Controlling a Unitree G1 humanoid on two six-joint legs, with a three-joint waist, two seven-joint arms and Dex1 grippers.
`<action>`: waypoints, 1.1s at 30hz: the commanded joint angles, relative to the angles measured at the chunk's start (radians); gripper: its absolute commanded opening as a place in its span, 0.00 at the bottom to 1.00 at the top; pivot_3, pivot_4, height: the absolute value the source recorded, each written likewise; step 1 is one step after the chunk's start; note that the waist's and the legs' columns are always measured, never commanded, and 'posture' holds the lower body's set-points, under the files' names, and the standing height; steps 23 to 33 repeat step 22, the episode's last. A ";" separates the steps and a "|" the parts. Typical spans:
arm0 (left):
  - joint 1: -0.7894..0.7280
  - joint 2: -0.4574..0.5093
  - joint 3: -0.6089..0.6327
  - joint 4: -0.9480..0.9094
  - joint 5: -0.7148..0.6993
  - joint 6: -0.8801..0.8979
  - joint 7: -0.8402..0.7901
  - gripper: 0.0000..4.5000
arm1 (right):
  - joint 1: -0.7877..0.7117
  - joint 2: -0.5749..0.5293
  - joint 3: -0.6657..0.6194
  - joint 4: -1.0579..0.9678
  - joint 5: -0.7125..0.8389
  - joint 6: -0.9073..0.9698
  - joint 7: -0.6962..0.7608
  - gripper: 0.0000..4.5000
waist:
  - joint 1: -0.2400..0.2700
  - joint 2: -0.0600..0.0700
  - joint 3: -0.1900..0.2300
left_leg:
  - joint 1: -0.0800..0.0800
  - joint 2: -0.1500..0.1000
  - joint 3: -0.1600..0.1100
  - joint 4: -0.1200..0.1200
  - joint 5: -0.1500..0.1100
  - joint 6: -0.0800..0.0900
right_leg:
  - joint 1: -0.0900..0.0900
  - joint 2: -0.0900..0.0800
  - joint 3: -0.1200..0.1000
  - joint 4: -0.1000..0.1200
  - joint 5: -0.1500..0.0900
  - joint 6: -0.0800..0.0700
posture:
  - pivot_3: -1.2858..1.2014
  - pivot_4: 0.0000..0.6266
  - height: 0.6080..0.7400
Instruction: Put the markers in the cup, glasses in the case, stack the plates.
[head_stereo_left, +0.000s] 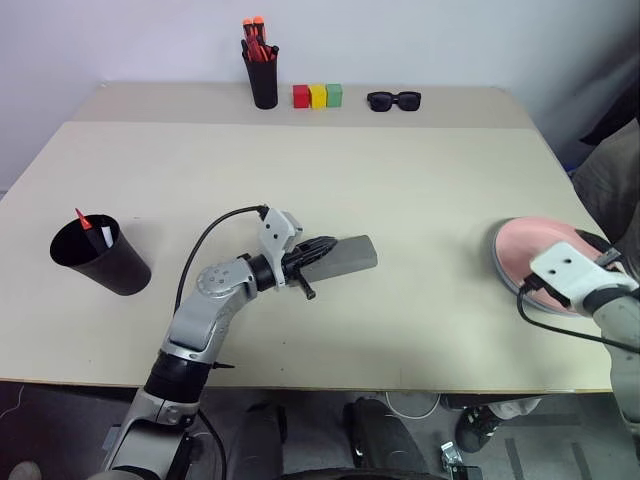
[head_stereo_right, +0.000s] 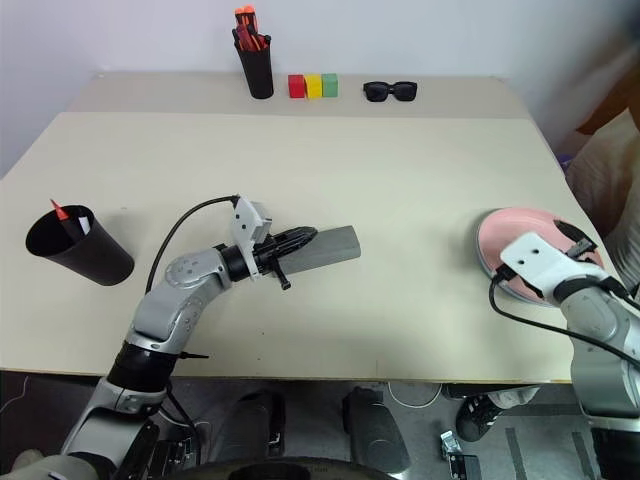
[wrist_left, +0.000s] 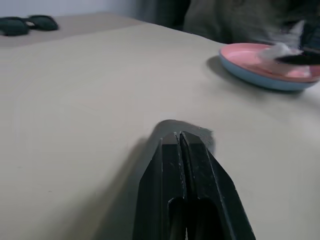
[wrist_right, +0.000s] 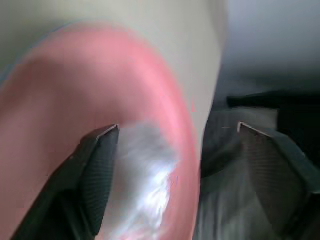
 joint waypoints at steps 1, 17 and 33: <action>-0.002 -0.012 0.061 0.015 0.058 -0.073 0.106 0.00 | -0.081 0.012 -0.017 -0.011 0.116 -0.048 0.040 0.80 | 0.003 0.000 0.000 | 0.000 0.000 0.000 0.000 0.000 0.000 | 0.000 0.000 0.000 0.000 0.000 0.000 | 0.52 0.24 1.00; 0.161 0.035 0.217 -0.036 0.164 -0.110 0.346 0.00 | -0.286 0.184 0.075 0.008 0.621 0.185 0.273 0.80 | 0.007 0.000 0.000 | -0.001 0.000 0.000 0.000 0.000 0.001 | 0.001 -0.001 -0.001 0.000 0.001 0.001 | 0.52 0.24 1.00; 0.209 0.051 0.235 -0.086 0.150 -0.091 0.346 0.00 | -0.303 0.179 0.110 0.046 0.630 0.156 0.306 0.80 | 0.006 0.000 0.000 | -0.001 0.000 0.000 0.000 0.000 0.001 | 0.001 -0.001 -0.001 0.000 0.001 0.001 | 0.52 0.24 1.00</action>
